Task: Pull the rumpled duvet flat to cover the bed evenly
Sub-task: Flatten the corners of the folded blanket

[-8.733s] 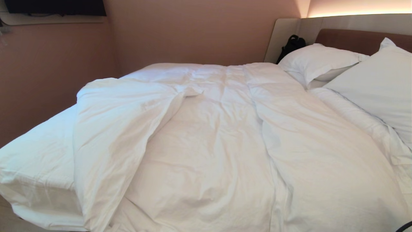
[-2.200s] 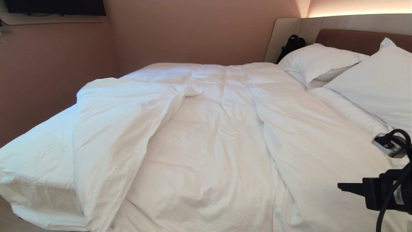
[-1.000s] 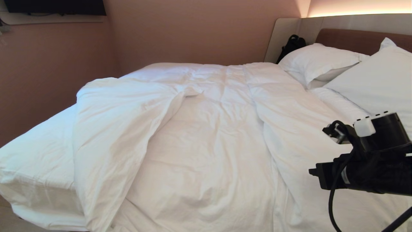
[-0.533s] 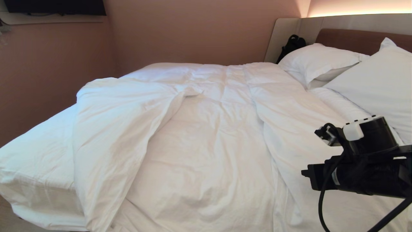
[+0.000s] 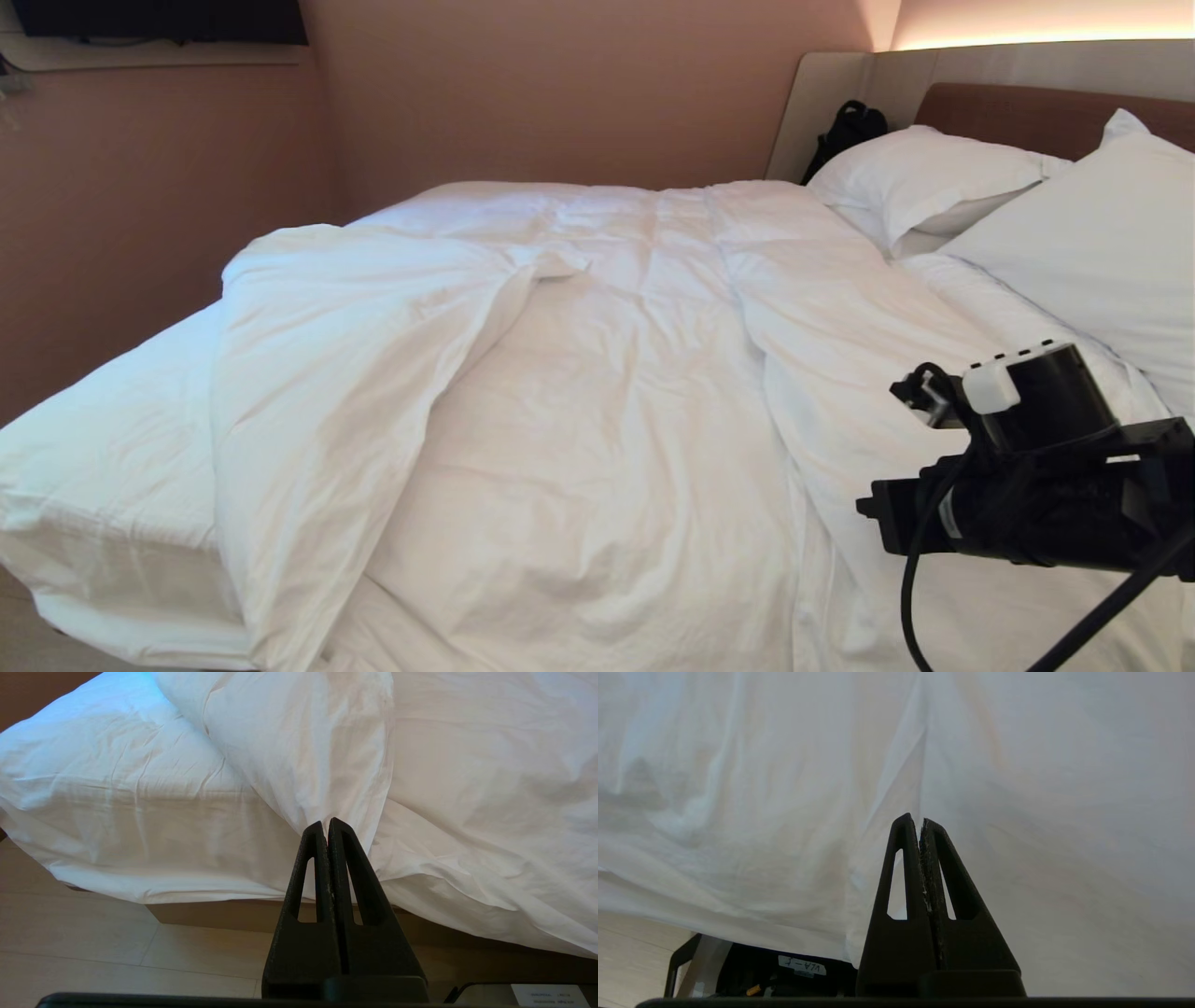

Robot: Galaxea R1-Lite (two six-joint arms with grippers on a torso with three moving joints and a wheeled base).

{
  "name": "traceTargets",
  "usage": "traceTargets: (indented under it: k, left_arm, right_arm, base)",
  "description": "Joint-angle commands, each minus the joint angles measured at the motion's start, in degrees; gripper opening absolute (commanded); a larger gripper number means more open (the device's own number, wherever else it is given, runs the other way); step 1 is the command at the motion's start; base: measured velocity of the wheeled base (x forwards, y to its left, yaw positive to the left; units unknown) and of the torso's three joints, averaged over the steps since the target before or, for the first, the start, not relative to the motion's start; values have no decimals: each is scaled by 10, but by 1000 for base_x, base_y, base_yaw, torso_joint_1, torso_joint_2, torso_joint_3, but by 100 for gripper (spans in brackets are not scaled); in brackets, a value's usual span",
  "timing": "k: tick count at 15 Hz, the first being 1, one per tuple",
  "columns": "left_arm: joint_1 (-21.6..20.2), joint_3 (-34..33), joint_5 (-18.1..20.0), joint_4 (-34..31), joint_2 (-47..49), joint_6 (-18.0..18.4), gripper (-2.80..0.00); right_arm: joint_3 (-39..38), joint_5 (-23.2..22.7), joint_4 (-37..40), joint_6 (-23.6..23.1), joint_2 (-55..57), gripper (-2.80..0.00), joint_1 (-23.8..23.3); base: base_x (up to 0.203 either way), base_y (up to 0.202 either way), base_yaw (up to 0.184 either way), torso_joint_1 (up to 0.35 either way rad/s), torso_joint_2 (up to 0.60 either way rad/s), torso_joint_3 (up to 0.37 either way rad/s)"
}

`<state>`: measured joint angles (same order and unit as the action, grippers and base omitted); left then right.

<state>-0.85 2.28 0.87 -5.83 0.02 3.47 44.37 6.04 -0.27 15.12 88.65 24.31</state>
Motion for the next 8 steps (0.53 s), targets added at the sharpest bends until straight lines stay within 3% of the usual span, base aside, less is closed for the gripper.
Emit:
traceTargets:
  k: [1,5,8]
  left_arm:
    - [0,0,0,0,0,0,-280]
    - [0,0,0,-1,0,0,-280]
    - [0,0,0,-1,0,0,-280]
  right_arm:
    - [10,16,0,-77,13,-280,32]
    - [21,92,1,-100,23,-280,77]
    - [26,119,0,-101,55,-280,99]
  base:
    - [0,0,0,0,0,0]
    - [0,0,0,0,0,0]
    - [0,0,0,0,0,0]
